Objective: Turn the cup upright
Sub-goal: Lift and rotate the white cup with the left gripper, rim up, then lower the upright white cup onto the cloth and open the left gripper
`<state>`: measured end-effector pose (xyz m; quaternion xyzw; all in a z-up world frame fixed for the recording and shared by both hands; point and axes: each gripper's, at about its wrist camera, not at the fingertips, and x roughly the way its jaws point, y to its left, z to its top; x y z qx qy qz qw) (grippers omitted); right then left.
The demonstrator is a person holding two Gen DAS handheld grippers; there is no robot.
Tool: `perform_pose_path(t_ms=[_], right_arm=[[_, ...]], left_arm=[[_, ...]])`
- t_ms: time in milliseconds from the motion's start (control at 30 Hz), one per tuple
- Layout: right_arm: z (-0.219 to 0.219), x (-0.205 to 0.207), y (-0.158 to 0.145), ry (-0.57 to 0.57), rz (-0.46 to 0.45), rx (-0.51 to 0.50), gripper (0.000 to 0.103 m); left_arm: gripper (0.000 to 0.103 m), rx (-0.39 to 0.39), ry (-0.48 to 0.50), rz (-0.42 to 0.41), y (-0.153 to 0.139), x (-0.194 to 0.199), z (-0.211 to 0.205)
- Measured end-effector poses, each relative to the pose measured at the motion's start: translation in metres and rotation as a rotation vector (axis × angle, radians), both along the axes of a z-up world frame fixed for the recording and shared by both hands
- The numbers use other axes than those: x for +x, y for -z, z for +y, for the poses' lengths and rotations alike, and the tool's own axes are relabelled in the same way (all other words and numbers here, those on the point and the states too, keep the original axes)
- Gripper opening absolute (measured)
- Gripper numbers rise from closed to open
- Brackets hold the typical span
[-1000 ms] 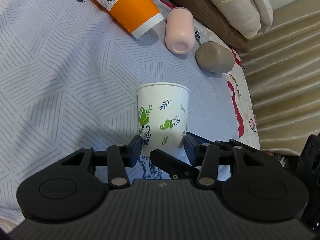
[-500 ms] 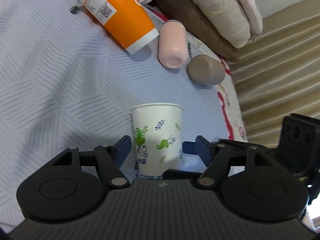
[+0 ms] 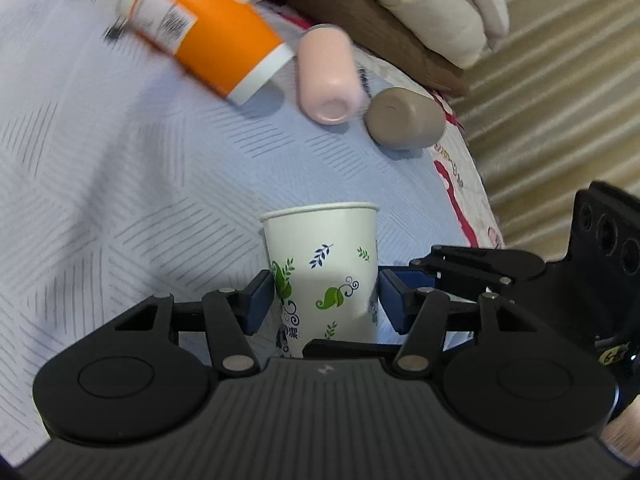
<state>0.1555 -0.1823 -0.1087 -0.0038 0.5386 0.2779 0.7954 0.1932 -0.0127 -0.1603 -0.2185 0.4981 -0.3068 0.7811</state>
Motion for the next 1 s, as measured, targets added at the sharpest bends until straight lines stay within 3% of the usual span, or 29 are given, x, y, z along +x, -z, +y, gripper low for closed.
perform_pose_path(t_ms=[233,533,633,733,867,1000], right_arm=[[0.008,-0.021,-0.009,-0.054,-0.201,-0.081,0.071],[0.031,-0.047,0.003,-0.146,-0.627,-0.268,0.07],[0.036,-0.051,0.009,-0.19,-0.733,-0.324,0.07],[0.035,-0.047,0.014,-0.19,-0.816,-0.353,0.07],[0.023,-0.035,0.017,-0.142,-0.919,-0.344,0.07],[0.015,-0.014,0.017,-0.096,-0.885,-0.281,0.068]], left_arm=[[0.056,0.087,0.028,-0.18,-0.025,-0.014,-0.012],[0.056,0.126,-0.002,-0.387,-0.029,-0.021,-0.006],[0.056,0.181,0.0,-0.44,-0.032,-0.025,-0.014],[0.055,0.213,0.0,-0.498,-0.038,-0.024,-0.025],[0.055,0.152,-0.003,-0.493,-0.034,-0.019,-0.028],[0.055,0.197,-0.003,-0.518,-0.027,-0.017,-0.035]])
